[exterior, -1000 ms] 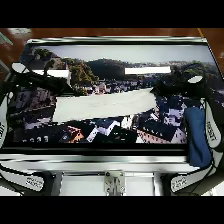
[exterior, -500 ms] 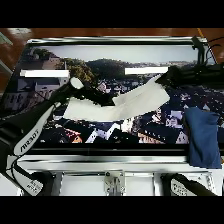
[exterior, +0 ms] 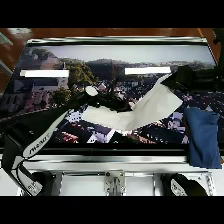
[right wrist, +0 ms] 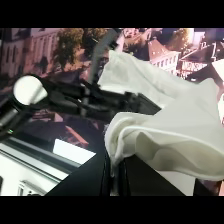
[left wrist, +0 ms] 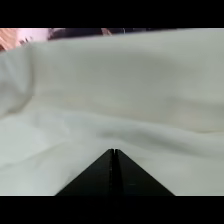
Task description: Fold the shirts.
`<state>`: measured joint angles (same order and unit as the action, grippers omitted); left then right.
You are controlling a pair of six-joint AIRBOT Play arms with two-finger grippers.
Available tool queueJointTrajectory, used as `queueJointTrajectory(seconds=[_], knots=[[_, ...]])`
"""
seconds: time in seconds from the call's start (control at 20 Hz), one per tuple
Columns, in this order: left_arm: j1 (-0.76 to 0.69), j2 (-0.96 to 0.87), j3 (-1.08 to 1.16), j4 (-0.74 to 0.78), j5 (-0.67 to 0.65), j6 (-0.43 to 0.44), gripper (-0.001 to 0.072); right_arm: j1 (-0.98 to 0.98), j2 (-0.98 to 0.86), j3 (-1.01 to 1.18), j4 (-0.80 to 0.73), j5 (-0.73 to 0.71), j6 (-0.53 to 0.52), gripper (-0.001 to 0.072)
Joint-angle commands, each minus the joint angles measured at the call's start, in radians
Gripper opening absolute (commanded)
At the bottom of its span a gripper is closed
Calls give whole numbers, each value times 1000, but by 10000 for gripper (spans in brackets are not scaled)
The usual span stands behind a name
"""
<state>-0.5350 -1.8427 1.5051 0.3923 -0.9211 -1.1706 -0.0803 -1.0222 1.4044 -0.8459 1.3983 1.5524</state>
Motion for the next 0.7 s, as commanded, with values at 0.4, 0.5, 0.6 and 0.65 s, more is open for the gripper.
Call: queueJointTrajectory(seconds=[0.4, 0.5, 0.6, 0.65], knots=[[774, 575, 1, 325, -261, -38, 28, 529, -518, 1, -13, -594, 60, 68], [899, 660, 1, 325, -380, -38, 28, 600, -649, 1, 136, -711, 51, 76], [990, 723, -5, 327, -493, -35, 28, 644, -747, 1, 323, -784, 0, 76], [1018, 753, -19, 327, -492, -34, 29, 657, -778, 1, 401, -798, -29, 76]])
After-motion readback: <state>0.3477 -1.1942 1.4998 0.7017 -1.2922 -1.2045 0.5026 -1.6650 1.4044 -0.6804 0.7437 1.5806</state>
